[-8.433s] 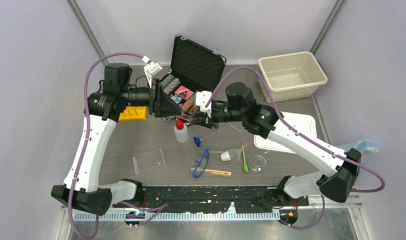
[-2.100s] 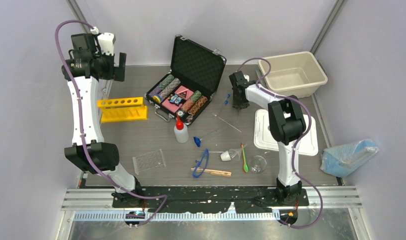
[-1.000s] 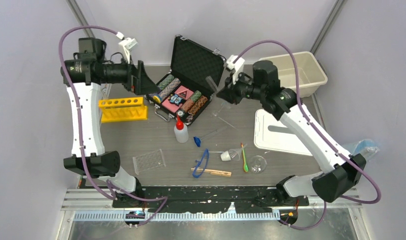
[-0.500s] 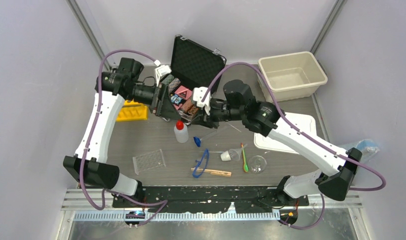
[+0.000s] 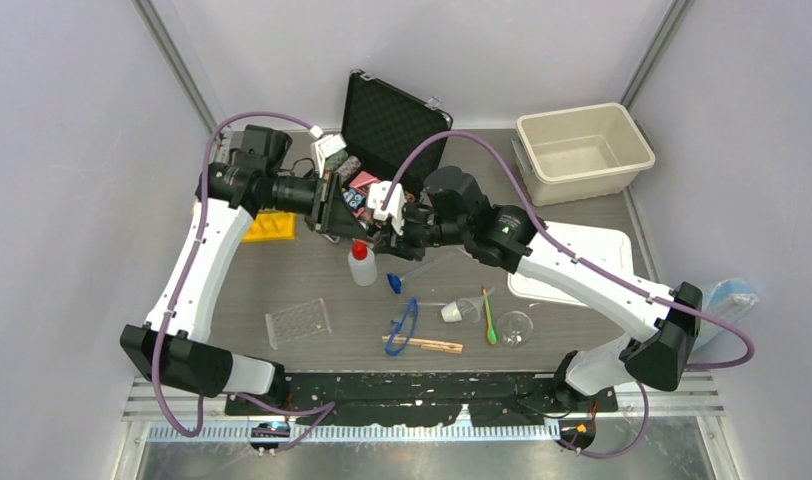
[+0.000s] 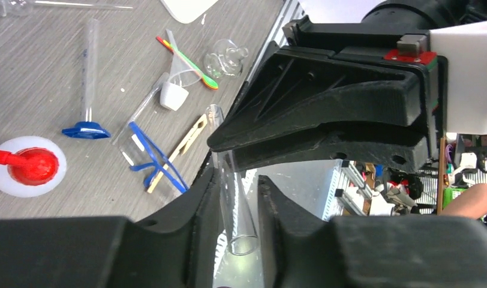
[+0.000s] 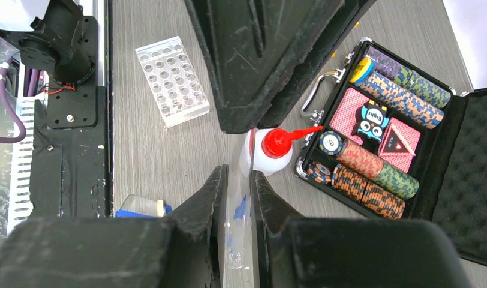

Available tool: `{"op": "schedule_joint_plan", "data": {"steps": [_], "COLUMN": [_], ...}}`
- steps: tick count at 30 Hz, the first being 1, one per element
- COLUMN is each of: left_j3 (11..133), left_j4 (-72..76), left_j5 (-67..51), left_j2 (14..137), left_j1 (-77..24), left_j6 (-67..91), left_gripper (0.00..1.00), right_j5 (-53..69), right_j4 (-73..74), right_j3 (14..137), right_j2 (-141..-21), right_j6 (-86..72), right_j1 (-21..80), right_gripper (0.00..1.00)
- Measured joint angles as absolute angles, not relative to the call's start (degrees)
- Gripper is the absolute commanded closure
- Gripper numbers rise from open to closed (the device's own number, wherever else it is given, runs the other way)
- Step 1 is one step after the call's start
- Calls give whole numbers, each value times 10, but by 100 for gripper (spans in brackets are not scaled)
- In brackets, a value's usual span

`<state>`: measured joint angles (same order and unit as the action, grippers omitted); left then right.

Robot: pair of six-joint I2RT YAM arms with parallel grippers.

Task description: Organize the chemistry lab equipment

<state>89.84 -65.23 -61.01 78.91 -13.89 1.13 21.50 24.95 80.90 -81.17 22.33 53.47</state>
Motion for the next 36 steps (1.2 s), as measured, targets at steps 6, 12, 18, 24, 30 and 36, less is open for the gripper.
{"op": "schedule_joint_plan", "data": {"steps": [6,12,18,24,30,36], "left_j3": [899,900,924,1039,1291,1384], "left_j4": [-660,-674,-702,-771,-849,-865], "left_j5": [-591,-576,-549,-441,-299,-168], "left_j2": [806,809,821,897,1057,1143], "left_j1": [-139,-139,-119,-5,118,166], "left_j6": [-8,-23,-40,-102,-174,-222], "left_gripper": [73,100,100,100,100,100], "right_j5": [200,194,173,182,199,219], "right_j4": [255,253,248,260,274,279], "right_j3": [809,810,811,811,806,787], "right_j2": [-818,-825,-828,-827,-827,-827], "right_j6": [222,223,222,225,222,222], "right_j1": [535,536,534,482,398,376], "right_gripper": [95,60,4,5,5,5]}}
